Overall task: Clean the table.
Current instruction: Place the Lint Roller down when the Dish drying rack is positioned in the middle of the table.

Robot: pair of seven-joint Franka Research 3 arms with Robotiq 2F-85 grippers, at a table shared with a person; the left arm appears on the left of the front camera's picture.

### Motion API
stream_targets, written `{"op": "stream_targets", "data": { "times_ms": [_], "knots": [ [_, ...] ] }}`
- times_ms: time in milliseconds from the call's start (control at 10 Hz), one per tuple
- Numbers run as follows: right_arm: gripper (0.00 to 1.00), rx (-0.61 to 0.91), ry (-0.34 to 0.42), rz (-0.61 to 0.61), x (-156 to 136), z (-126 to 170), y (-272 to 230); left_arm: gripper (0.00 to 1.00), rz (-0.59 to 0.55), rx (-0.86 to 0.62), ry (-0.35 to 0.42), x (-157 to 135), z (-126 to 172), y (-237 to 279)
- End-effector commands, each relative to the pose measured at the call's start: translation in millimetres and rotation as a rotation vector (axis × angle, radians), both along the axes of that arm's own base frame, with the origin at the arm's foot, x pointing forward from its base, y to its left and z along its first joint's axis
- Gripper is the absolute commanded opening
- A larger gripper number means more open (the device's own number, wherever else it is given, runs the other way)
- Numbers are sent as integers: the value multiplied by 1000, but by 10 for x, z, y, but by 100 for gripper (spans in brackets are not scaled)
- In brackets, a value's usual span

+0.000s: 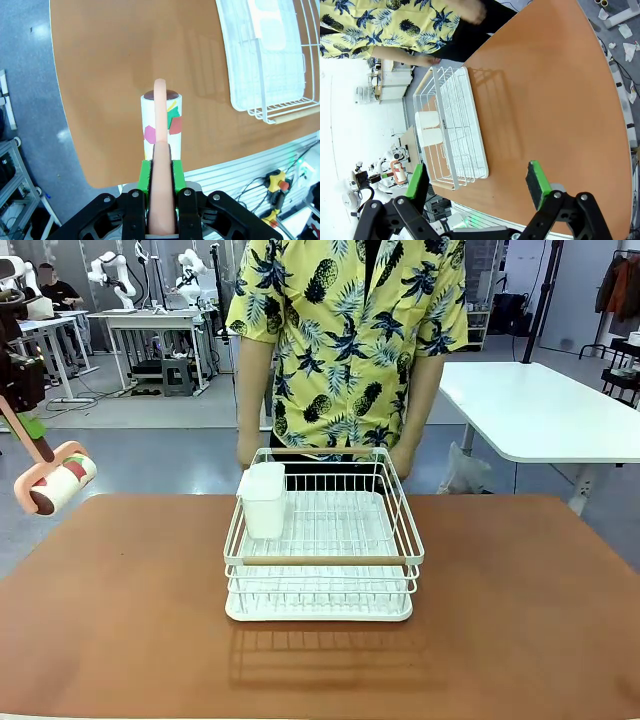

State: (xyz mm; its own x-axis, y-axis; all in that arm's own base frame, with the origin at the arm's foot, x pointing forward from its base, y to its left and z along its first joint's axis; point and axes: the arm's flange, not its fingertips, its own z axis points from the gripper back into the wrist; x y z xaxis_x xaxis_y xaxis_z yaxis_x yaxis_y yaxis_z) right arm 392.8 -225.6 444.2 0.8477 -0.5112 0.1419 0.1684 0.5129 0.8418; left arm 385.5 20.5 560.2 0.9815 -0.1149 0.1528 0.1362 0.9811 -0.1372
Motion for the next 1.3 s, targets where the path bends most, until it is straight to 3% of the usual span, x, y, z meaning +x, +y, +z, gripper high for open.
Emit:
{"op": "stream_targets", "data": {
  "times_ms": [0,600,700,900,1000,1200],
  "knots": [
    [100,12,-10,1,-13,20,5,21,0,6,14,-4,70,21],
    [100,12,-10,1,-13,20,5,21,0,0,0,0,0,0],
    [100,12,-10,1,-13,20,5,21,133,-59,82,125,57,-72],
    [100,12,-10,1,-13,20,5,21,617,-29,239,442,55,-247],
    [100,12,-10,1,-13,20,5,21,844,-58,208,558,13,-330],
    [100,12,-10,1,-13,20,5,21,1154,-137,121,748,-166,-430]
  ]
}}
